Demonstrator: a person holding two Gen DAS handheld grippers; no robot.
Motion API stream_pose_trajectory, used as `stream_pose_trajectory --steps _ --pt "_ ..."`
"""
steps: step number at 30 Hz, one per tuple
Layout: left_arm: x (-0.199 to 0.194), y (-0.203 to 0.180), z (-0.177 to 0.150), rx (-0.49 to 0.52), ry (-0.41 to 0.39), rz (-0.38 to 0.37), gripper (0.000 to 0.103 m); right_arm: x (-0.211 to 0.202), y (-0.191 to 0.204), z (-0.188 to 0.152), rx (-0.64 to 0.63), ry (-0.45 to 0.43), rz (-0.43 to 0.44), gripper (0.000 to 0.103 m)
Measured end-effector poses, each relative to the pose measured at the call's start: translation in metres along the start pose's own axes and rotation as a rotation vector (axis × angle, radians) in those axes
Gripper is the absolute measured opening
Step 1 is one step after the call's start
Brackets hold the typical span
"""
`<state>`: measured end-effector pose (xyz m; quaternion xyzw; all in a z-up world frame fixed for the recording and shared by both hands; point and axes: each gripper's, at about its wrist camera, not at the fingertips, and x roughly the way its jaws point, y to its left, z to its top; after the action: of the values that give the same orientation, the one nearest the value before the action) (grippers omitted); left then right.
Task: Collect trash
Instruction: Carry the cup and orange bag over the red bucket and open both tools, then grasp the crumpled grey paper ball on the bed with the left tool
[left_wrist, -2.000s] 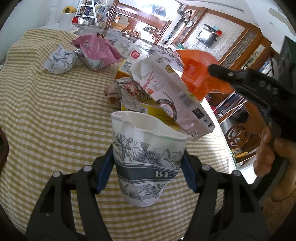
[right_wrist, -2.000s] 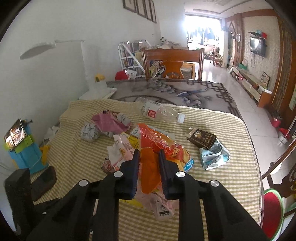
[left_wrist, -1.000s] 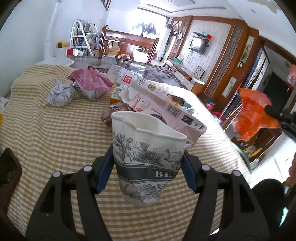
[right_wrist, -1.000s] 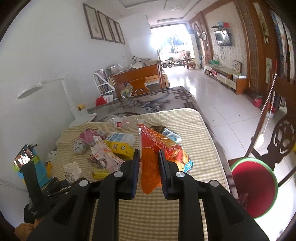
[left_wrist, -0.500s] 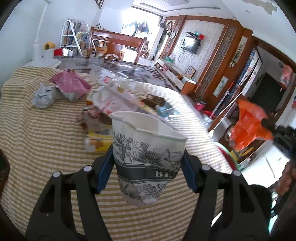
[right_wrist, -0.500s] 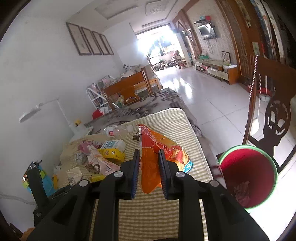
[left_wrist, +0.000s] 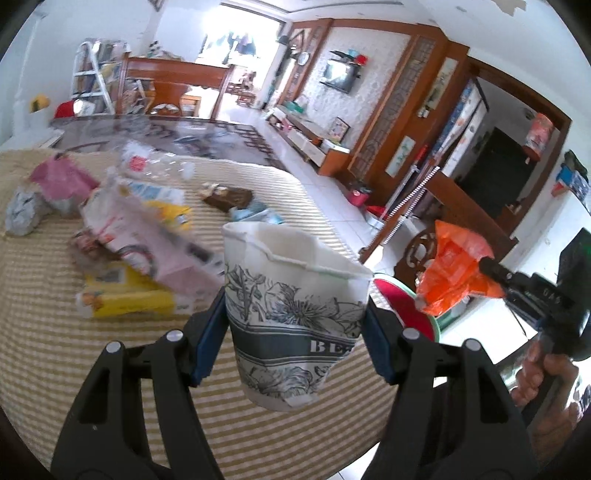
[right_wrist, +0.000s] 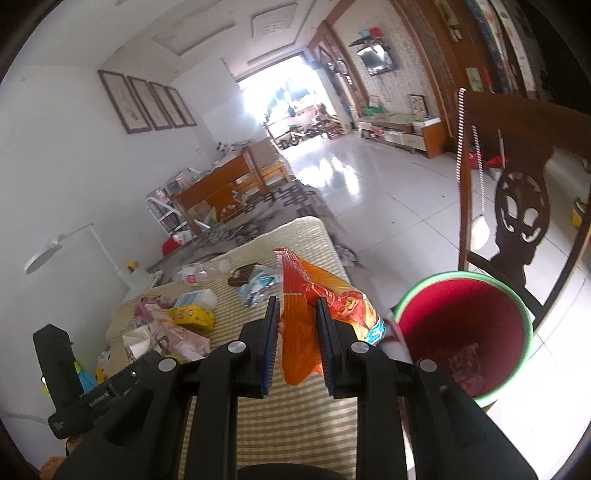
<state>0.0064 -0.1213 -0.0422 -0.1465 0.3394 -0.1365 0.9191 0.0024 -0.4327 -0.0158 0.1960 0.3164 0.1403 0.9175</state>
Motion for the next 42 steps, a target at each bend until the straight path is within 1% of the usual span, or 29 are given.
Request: stream_pose_trajectory --steps 5,8,10,12,13,16,19,23,25,26,27,29,31,35,39,42 --pt "0.021 -0.033 0.019 0.054 0.009 -0.064 0.064 -0.001 -0.024 -0.003 0.056 -0.003 -0.022 0.020" --pt "0.037 -0.056 0.034 0.088 0.019 -0.114 0.064 -0.006 -0.037 0.000 0.074 -0.021 -0.037 0.020" --pt "0.054 -0.074 0.044 0.116 0.037 -0.163 0.064 -0.011 -0.047 0.004 0.083 -0.043 -0.060 0.020" --pt "0.069 -0.087 0.048 0.146 0.053 -0.190 0.064 -0.014 -0.058 0.008 0.099 -0.062 -0.080 0.020" --pt "0.082 -0.097 0.050 0.163 0.078 -0.205 0.064 -0.016 -0.067 0.010 0.111 -0.071 -0.092 0.020" --pt "0.111 -0.118 0.053 0.184 0.134 -0.255 0.064 -0.017 -0.089 0.013 0.149 -0.086 -0.125 0.020" --pt "0.134 -0.141 0.052 0.216 0.178 -0.304 0.064 -0.015 -0.108 0.013 0.184 -0.081 -0.145 0.020" --pt "0.155 -0.171 0.044 0.271 0.217 -0.344 0.065 -0.011 -0.124 0.011 0.201 -0.069 -0.176 0.022" --pt "0.161 -0.179 0.041 0.285 0.228 -0.361 0.068 -0.009 -0.129 0.009 0.211 -0.066 -0.190 0.023" --pt "0.163 -0.182 0.039 0.299 0.237 -0.363 0.077 -0.008 -0.132 0.008 0.215 -0.063 -0.200 0.028" --pt "0.165 -0.185 0.038 0.310 0.239 -0.360 0.086 -0.008 -0.133 0.008 0.216 -0.061 -0.209 0.043" --pt "0.163 -0.183 0.038 0.310 0.219 -0.355 0.089 -0.010 -0.134 0.007 0.216 -0.069 -0.234 0.057" --pt "0.159 -0.176 0.039 0.278 0.198 -0.351 0.092 -0.010 -0.135 0.006 0.208 -0.063 -0.247 0.057" --pt "0.149 -0.156 0.039 0.208 0.174 -0.322 0.093 -0.007 -0.130 0.004 0.195 -0.050 -0.237 0.057" --pt "0.131 -0.135 0.036 0.165 0.147 -0.265 0.093 -0.005 -0.116 0.004 0.178 -0.036 -0.213 0.057" --pt "0.110 -0.113 0.034 0.149 0.113 -0.203 0.093 -0.004 -0.101 0.005 0.155 -0.031 -0.191 0.057"
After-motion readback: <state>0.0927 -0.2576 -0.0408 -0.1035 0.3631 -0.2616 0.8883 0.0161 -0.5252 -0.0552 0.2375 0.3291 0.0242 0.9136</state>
